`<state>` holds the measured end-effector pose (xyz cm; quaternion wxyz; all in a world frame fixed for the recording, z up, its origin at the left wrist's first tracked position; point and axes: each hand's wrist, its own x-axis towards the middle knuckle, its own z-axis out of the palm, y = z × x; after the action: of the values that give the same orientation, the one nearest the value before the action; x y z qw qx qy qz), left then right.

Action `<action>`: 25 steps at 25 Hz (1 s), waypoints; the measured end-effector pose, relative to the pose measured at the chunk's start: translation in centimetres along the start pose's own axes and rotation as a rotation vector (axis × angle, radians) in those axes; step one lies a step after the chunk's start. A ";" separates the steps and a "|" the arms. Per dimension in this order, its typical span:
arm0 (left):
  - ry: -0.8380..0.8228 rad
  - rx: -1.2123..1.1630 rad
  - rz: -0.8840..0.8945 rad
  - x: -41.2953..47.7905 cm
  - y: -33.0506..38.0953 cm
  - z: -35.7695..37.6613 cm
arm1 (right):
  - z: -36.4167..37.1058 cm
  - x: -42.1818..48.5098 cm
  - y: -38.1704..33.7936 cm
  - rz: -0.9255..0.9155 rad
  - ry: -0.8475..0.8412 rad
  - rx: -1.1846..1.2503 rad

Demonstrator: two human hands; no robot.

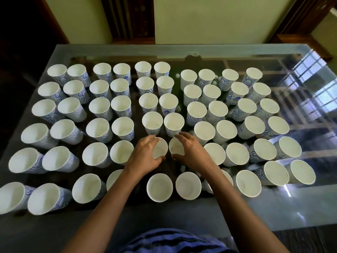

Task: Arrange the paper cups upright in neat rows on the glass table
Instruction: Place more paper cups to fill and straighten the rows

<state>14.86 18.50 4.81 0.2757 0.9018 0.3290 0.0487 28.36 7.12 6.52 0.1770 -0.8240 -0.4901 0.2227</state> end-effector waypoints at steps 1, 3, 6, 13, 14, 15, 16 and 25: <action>-0.003 -0.006 0.009 -0.1 -0.1 0.0 | 0.0 -0.1 0.0 -0.003 -0.003 -0.009; -0.010 -0.016 0.027 -0.3 -0.4 0.0 | 0.2 -0.4 0.0 -0.007 -0.001 -0.020; -0.042 -0.017 0.041 -1.2 -0.7 -0.1 | 0.5 -1.4 -0.1 -0.012 -0.005 -0.045; -0.061 -0.017 0.048 -3.0 -0.4 0.0 | 0.6 -2.8 -0.2 -0.021 -0.028 -0.067; -0.051 -0.026 0.048 -3.2 -0.3 -0.1 | 0.4 -3.0 -0.3 -0.019 -0.025 -0.057; -0.027 -0.035 0.054 -3.3 -0.3 -0.2 | 0.3 -3.3 -0.4 -0.016 -0.015 -0.047; 0.008 -0.044 0.067 -3.6 -0.2 -0.4 | 0.1 -3.8 -0.5 -0.011 0.004 -0.035; 0.046 -0.047 0.161 -9.4 0.7 -0.3 | 1.4 -10.3 -0.2 0.004 -0.045 -0.052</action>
<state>7.82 12.39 6.31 0.2846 0.9172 0.2605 0.0990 23.12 -1.85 7.43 0.1442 -0.8241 -0.4978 0.2288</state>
